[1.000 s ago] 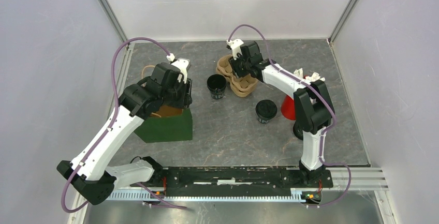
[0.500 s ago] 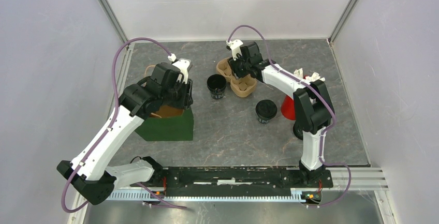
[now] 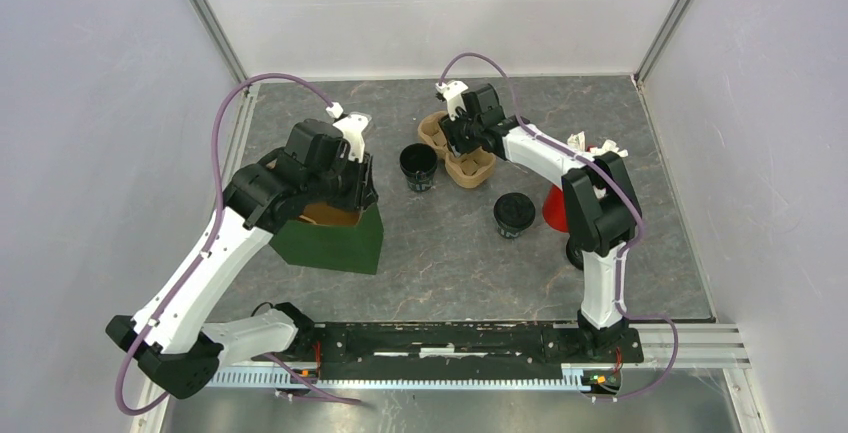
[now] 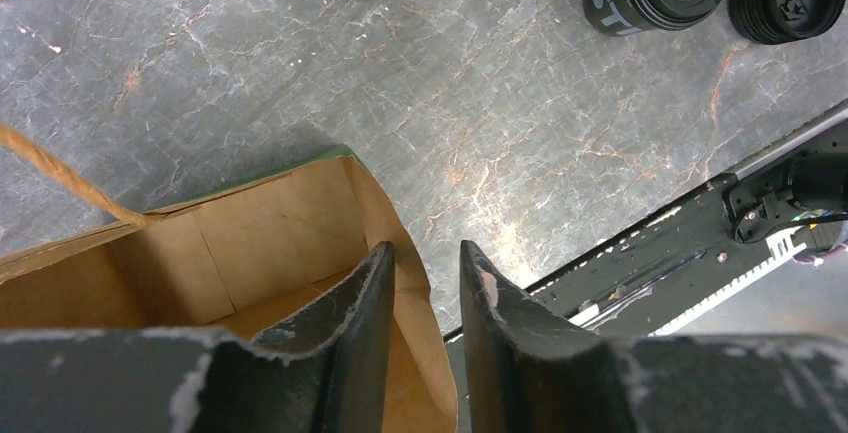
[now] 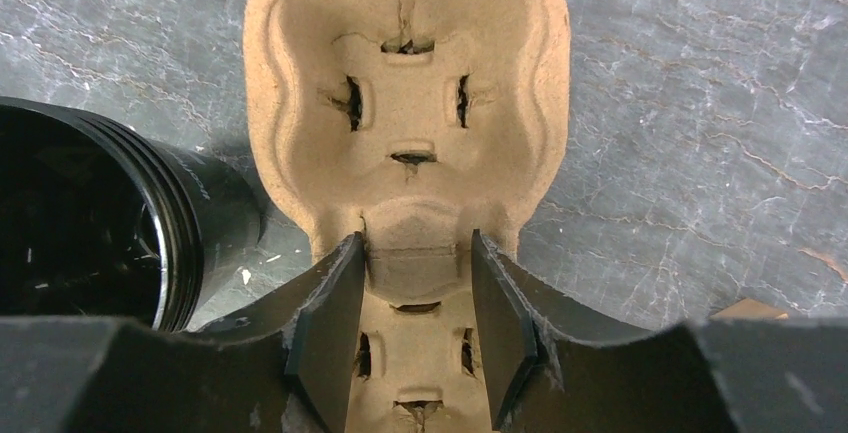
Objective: Pack the takeout coffee
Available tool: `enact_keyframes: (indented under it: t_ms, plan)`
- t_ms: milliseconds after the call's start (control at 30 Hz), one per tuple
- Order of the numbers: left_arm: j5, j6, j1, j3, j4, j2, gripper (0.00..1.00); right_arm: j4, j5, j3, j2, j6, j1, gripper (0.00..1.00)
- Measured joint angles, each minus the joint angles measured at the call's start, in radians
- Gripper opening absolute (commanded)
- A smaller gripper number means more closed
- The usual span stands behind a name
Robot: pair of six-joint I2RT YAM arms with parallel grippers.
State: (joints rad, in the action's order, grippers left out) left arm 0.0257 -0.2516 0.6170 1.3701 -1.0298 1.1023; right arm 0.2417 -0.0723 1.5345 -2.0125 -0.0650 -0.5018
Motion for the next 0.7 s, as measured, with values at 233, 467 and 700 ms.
enact_keyframes:
  t_ms: [233, 467, 700]
  plan:
    - [0.007, 0.003, 0.0, 0.0, 0.0, -0.002, 0.57, 0.0, -0.003, 0.001, -0.013, 0.0, 0.0, 0.43]
    - [0.005, 0.011, 0.0, 0.015, 0.004, -0.008, 0.61, 0.008, -0.006, 0.009, -0.013, 0.001, 0.0, 0.47]
    - [0.003, 0.011, 0.0, 0.026, 0.007, -0.014, 0.62, 0.008, -0.026, 0.046, -0.014, 0.012, 0.0, 0.4]
